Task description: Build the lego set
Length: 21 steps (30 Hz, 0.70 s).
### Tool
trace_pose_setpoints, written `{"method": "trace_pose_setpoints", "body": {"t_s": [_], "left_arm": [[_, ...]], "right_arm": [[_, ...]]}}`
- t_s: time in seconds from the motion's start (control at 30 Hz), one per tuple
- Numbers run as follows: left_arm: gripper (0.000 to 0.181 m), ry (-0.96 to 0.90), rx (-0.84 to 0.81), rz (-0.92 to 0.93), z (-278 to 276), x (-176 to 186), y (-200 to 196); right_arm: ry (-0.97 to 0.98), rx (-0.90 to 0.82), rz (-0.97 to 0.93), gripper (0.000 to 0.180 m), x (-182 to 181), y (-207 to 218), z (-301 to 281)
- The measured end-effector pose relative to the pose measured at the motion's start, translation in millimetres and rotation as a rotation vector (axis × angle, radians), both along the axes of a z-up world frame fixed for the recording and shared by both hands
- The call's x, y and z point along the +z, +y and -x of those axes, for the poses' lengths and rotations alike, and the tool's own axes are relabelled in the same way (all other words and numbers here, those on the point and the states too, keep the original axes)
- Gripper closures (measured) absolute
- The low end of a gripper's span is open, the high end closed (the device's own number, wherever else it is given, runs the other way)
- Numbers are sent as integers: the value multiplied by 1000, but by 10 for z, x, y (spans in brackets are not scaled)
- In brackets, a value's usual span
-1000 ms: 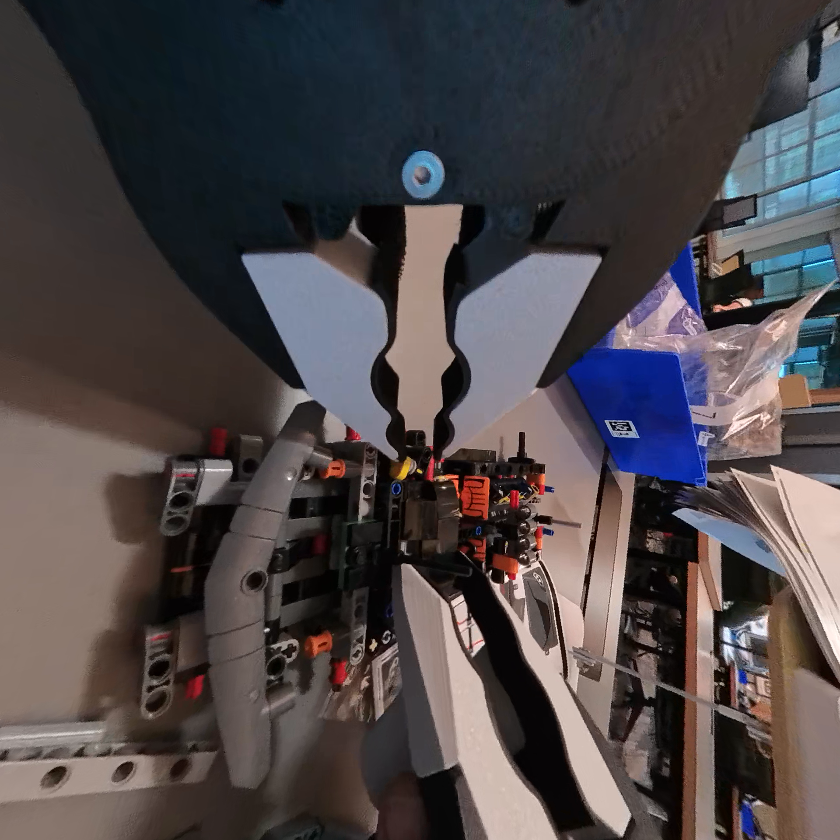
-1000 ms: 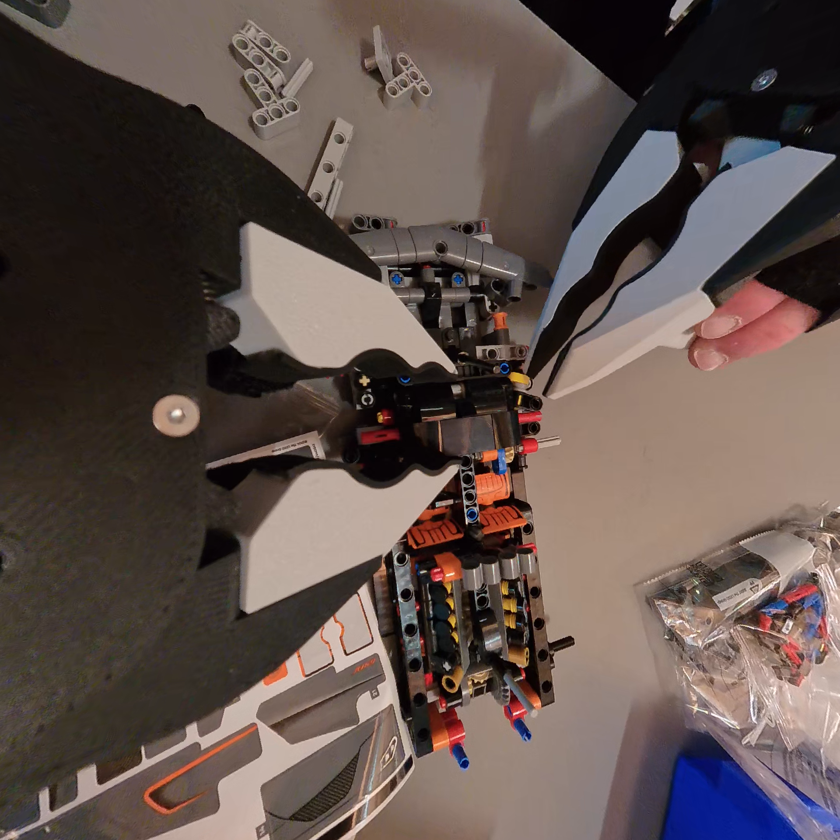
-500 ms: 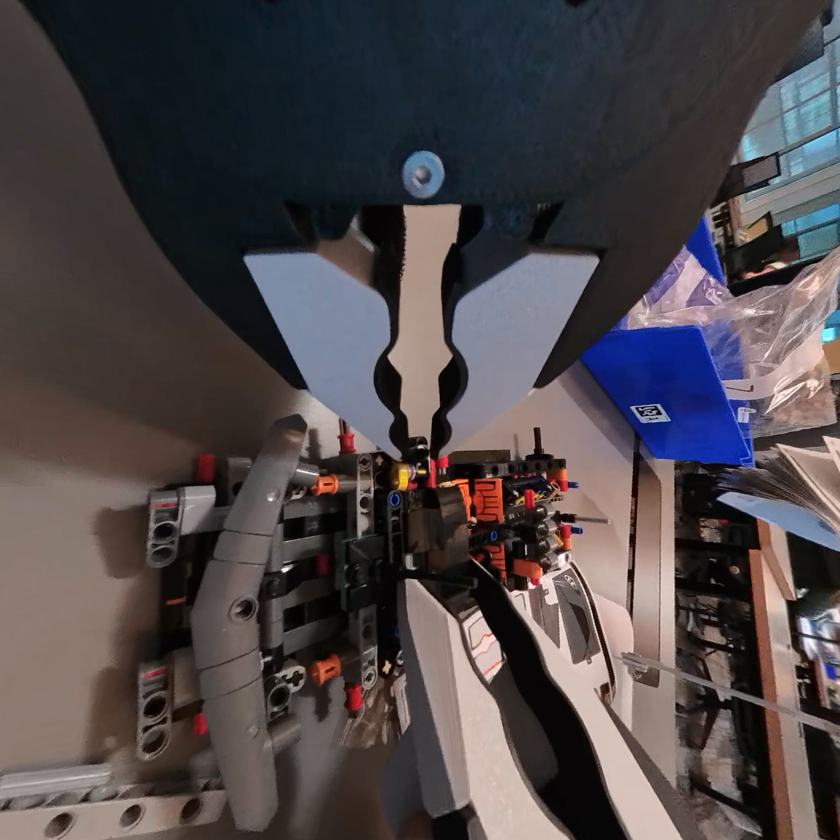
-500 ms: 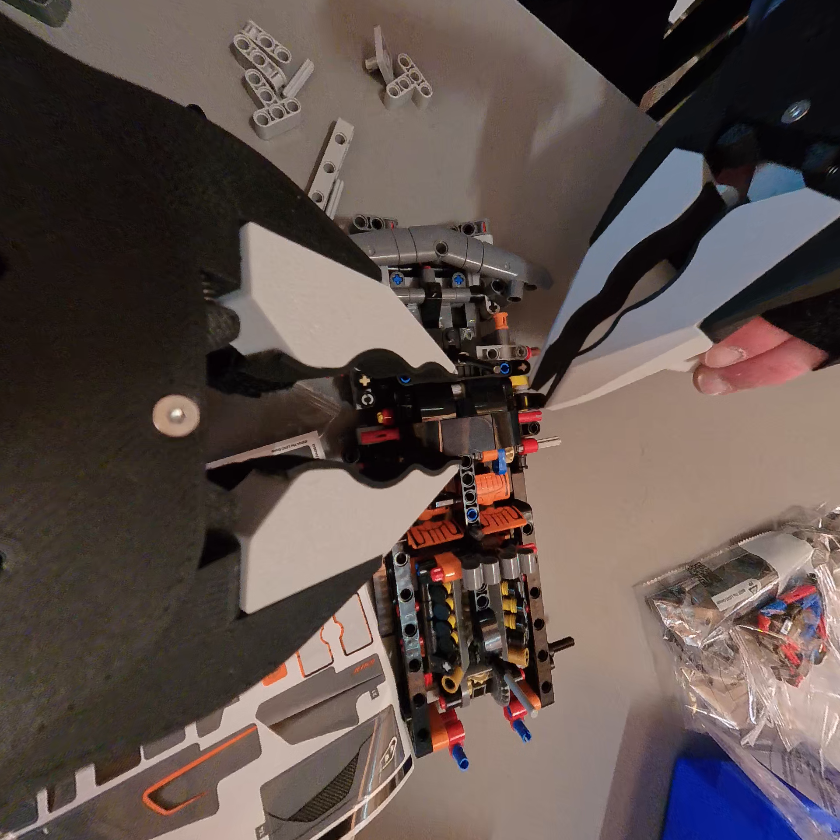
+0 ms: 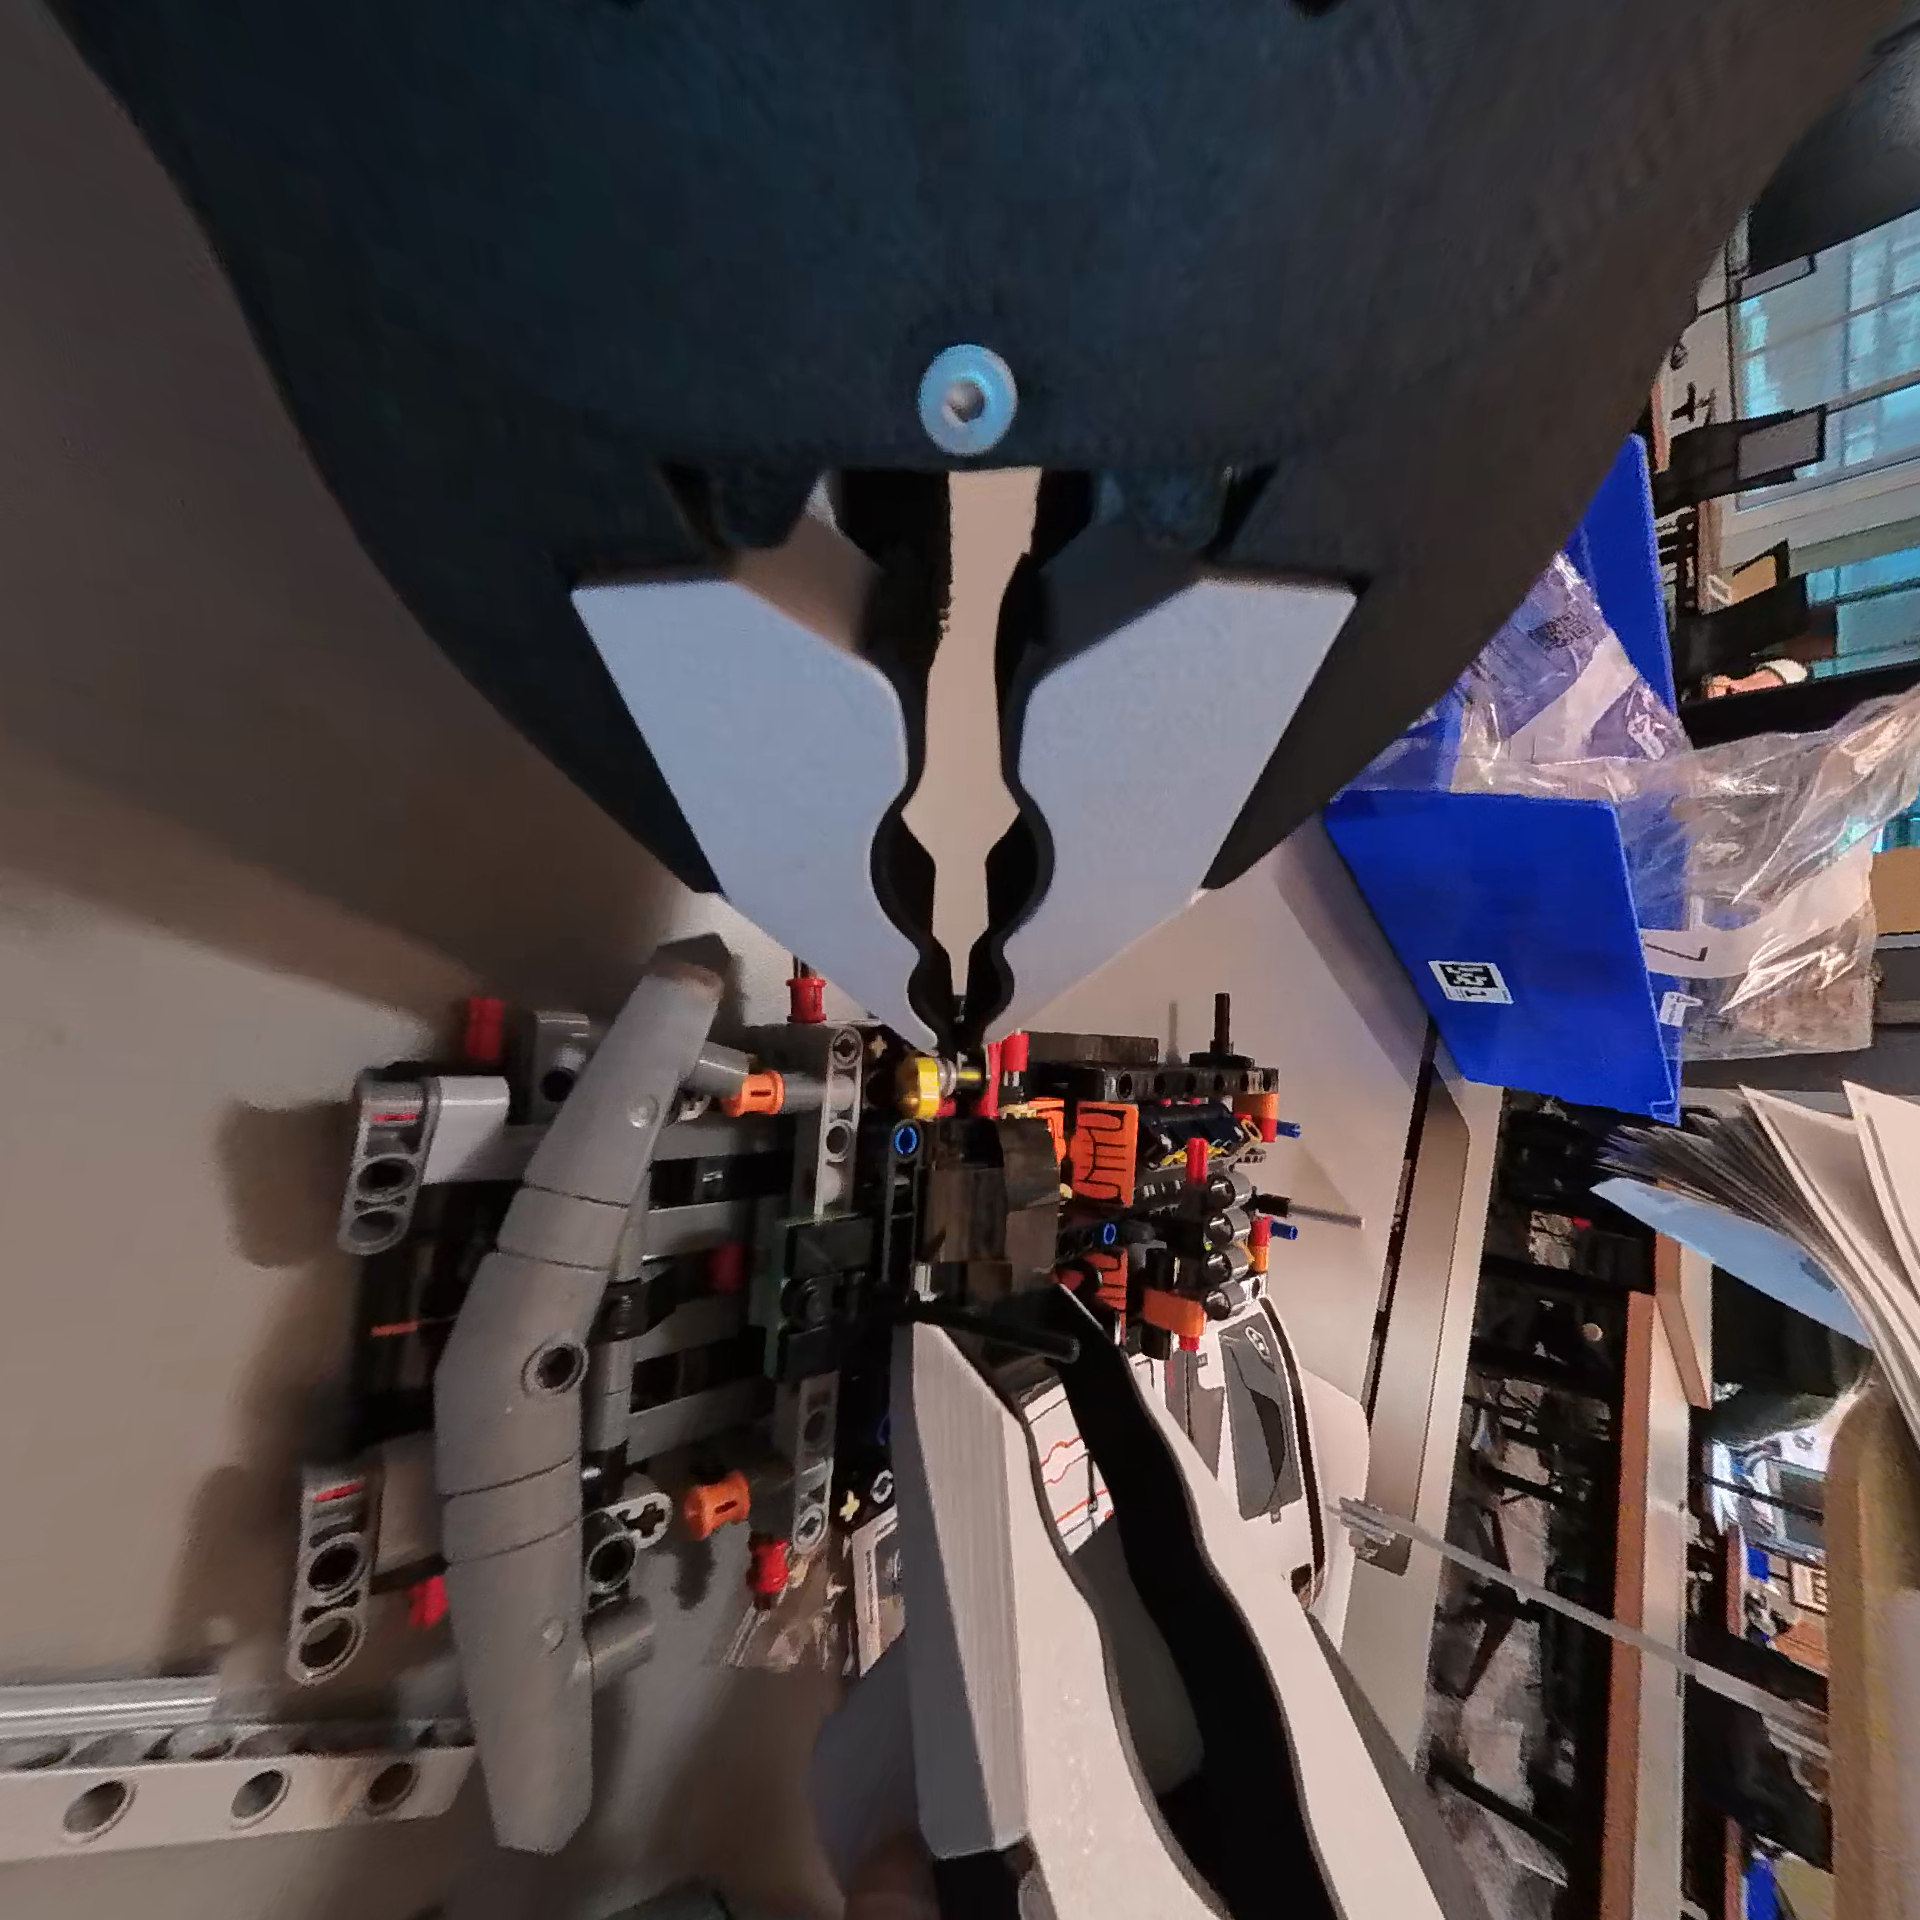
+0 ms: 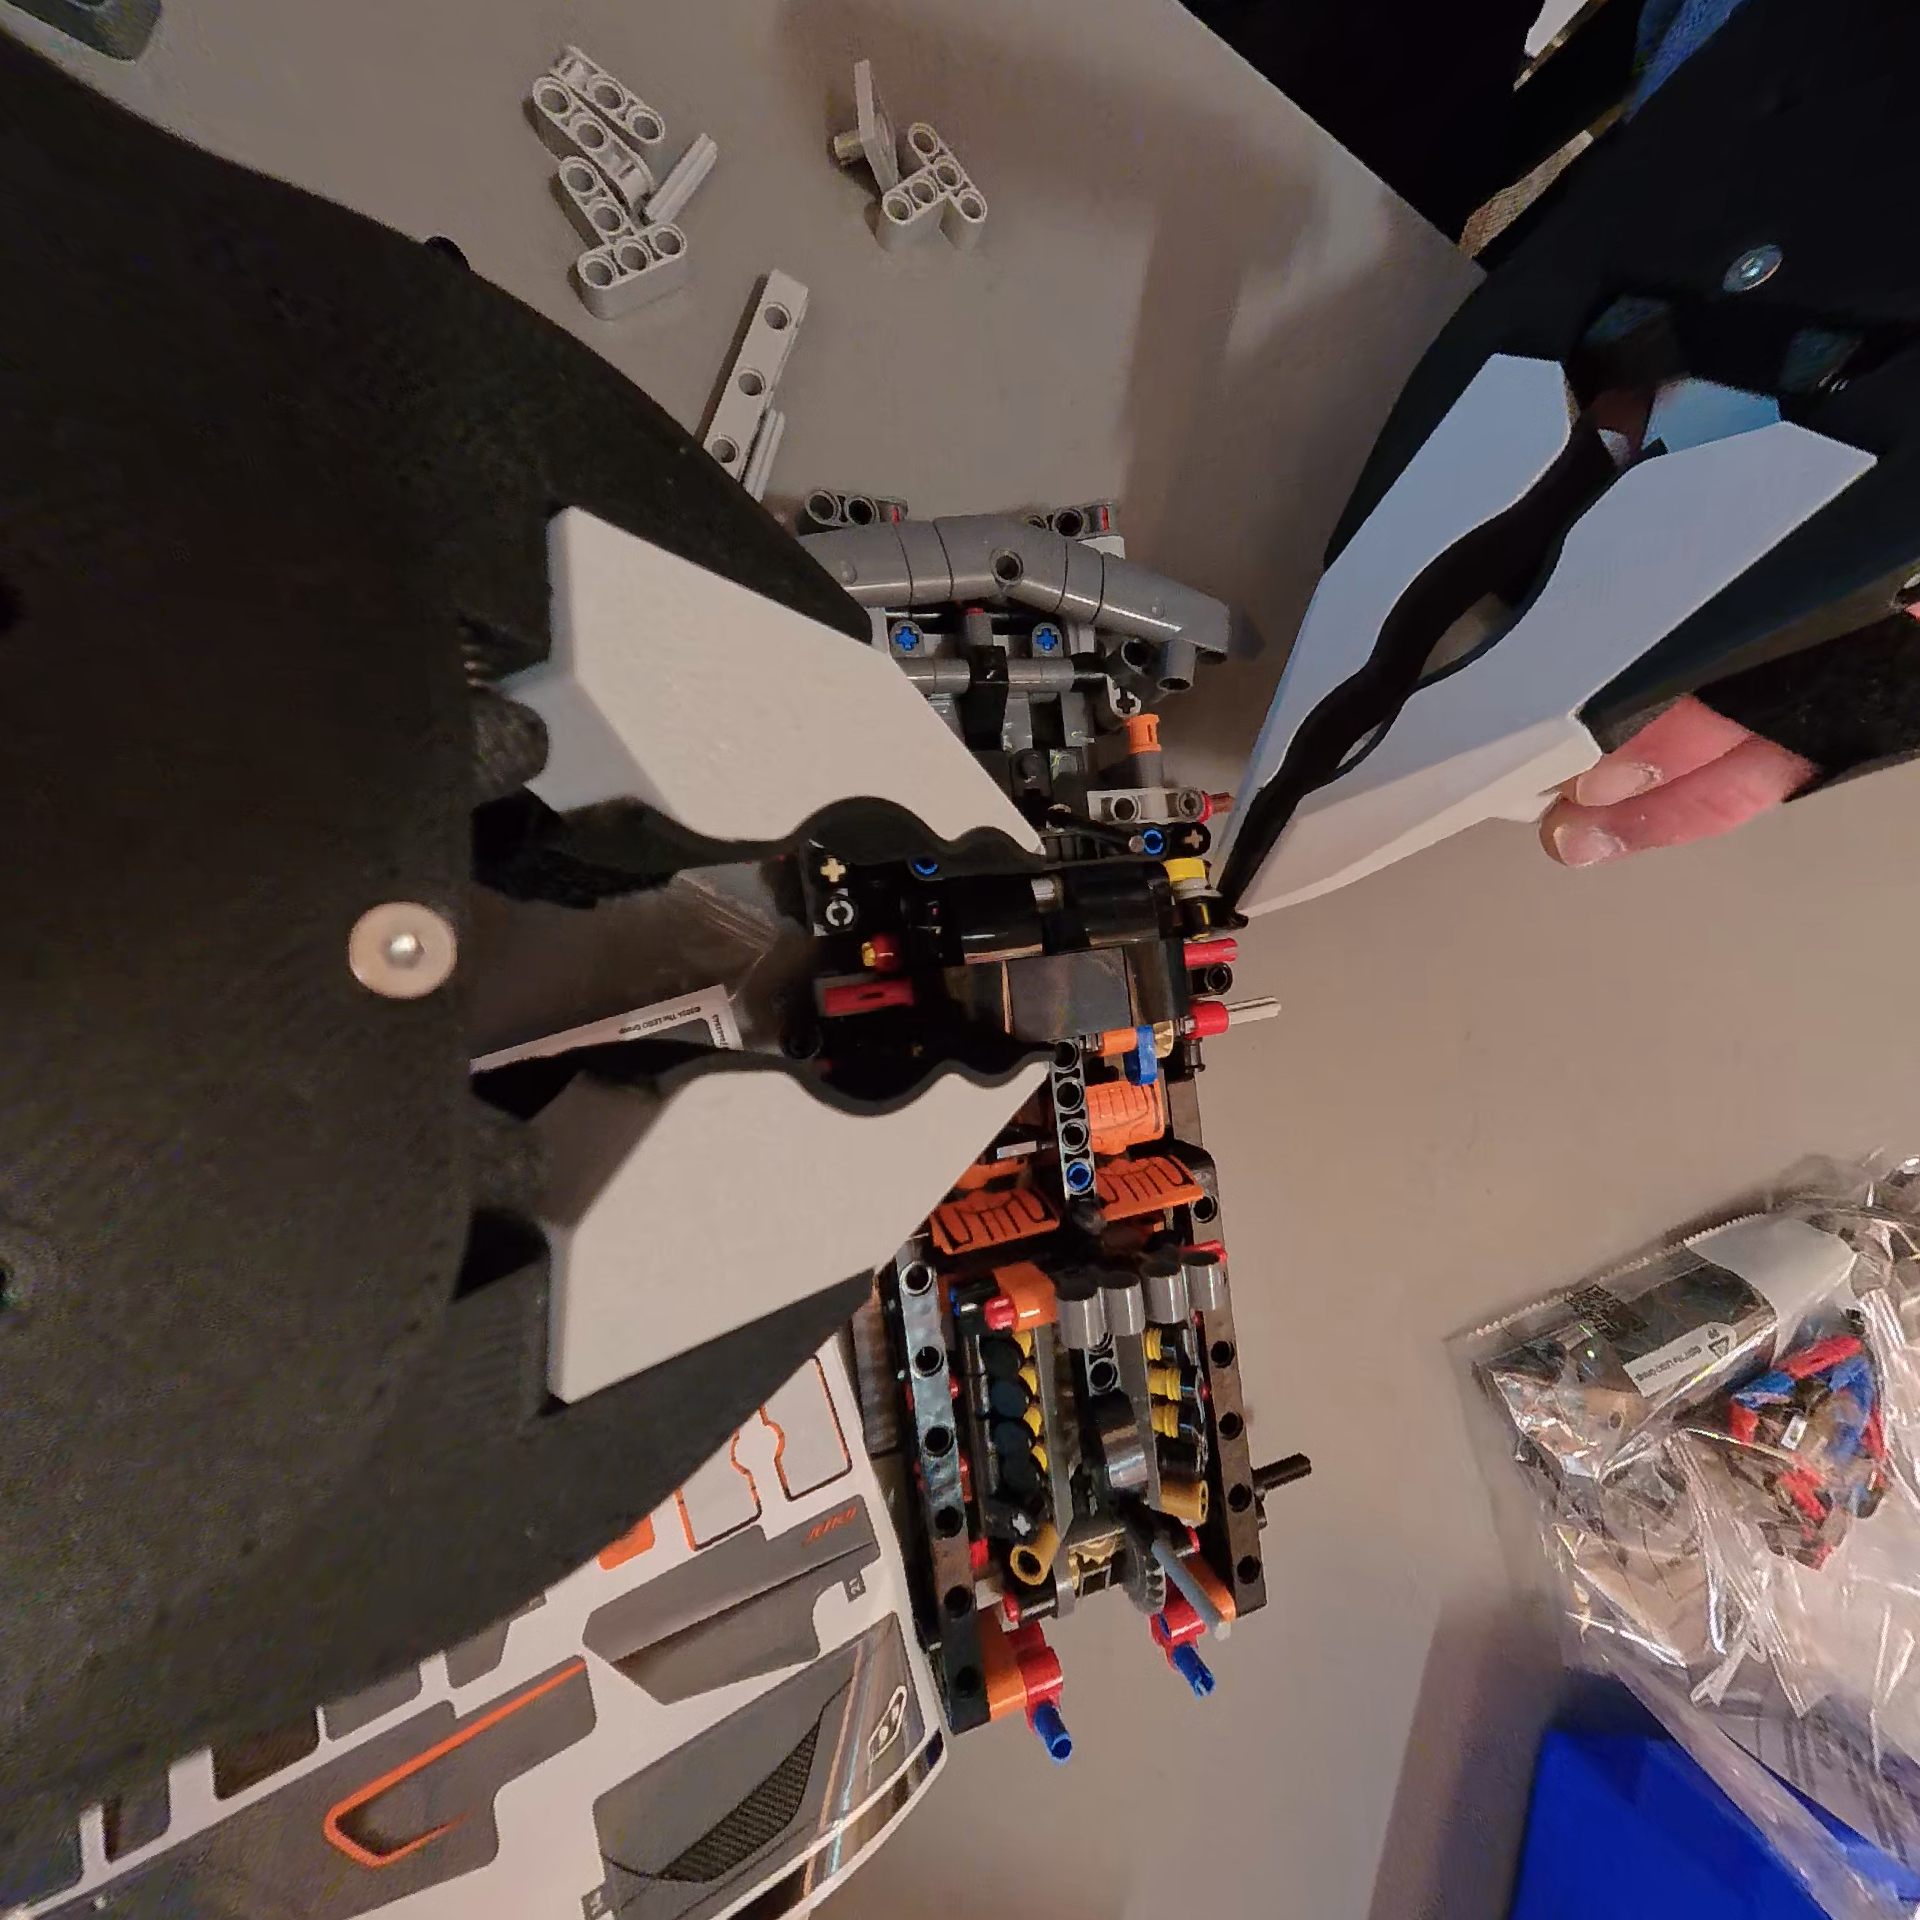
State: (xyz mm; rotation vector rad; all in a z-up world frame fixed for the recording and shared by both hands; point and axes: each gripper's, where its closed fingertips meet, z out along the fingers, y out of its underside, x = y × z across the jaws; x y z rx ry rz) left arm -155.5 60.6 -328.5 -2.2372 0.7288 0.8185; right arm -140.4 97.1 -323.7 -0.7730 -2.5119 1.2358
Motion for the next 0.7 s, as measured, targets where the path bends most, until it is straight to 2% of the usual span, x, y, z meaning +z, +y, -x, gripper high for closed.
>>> {"method": "trace_pose_setpoints", "body": {"t_s": [0.03, 0.4, 0.7], "left_arm": [[181, 6, -2, 0, 2, 2, -6], [181, -39, 16, -63, 16, 20, -9], [181, -179, 51, -150, 0, 61, -28]], "right_arm": [[0, 0, 0, 150, 1, 0, 0], [1, 0, 2, 150, 1, 1, -1], [0, -1, 8, 150, 0, 1, -1]]}}
